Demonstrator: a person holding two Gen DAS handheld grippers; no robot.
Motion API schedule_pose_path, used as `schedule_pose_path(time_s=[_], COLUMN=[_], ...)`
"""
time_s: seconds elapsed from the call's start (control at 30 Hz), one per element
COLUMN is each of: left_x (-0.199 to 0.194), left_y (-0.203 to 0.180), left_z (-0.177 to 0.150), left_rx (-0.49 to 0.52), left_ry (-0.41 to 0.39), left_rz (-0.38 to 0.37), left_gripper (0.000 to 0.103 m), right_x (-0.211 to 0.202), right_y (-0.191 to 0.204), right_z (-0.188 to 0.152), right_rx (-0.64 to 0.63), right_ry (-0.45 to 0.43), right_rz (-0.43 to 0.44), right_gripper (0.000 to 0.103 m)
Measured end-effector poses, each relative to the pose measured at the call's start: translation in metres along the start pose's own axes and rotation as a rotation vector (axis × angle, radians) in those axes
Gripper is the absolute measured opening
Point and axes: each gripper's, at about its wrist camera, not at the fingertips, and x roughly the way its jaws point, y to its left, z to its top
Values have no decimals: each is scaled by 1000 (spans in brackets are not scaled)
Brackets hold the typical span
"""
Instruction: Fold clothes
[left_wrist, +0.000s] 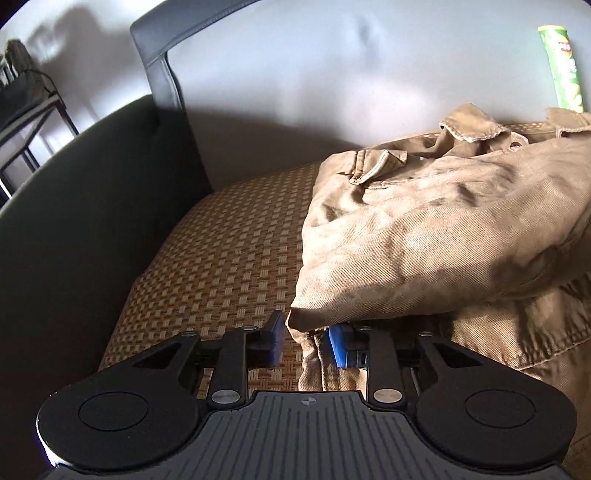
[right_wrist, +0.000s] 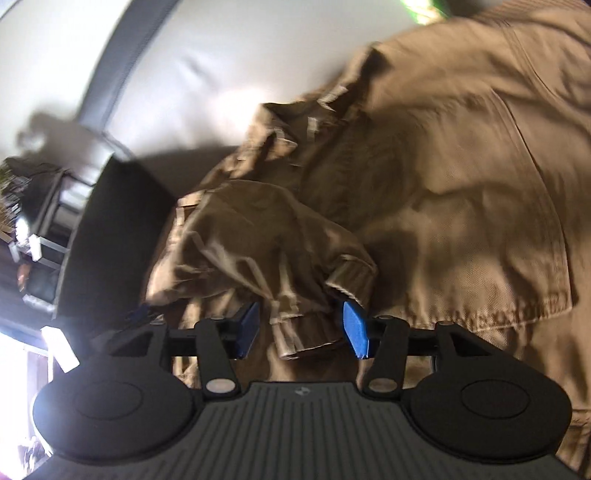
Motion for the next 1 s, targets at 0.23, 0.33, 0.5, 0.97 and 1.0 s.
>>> schedule_pose_path(time_s=[0.23, 0.33, 0.5, 0.97, 1.0], left_x=[7, 12, 14, -9, -16], left_y=[-5, -4, 2, 0, 3], left_z=[0, 2, 8, -1, -3], left_rx=[2, -11, -73, 59, 85], left_ry=[-10, 2, 33, 25, 13], left_rz=[26, 31, 10, -27, -33], left_gripper=[50, 47, 32, 57, 57], right_x=[10, 15, 2, -58, -68], right_y=[12, 15, 14, -72, -68], right_z=[-5, -8, 8, 19, 14], right_rx=[-166, -237, -178, 17, 17], right_ry=[-52, -78, -35, -127, -156], right_rz=[-97, -139, -43, -159, -111], right_gripper=[56, 54, 21, 24, 24])
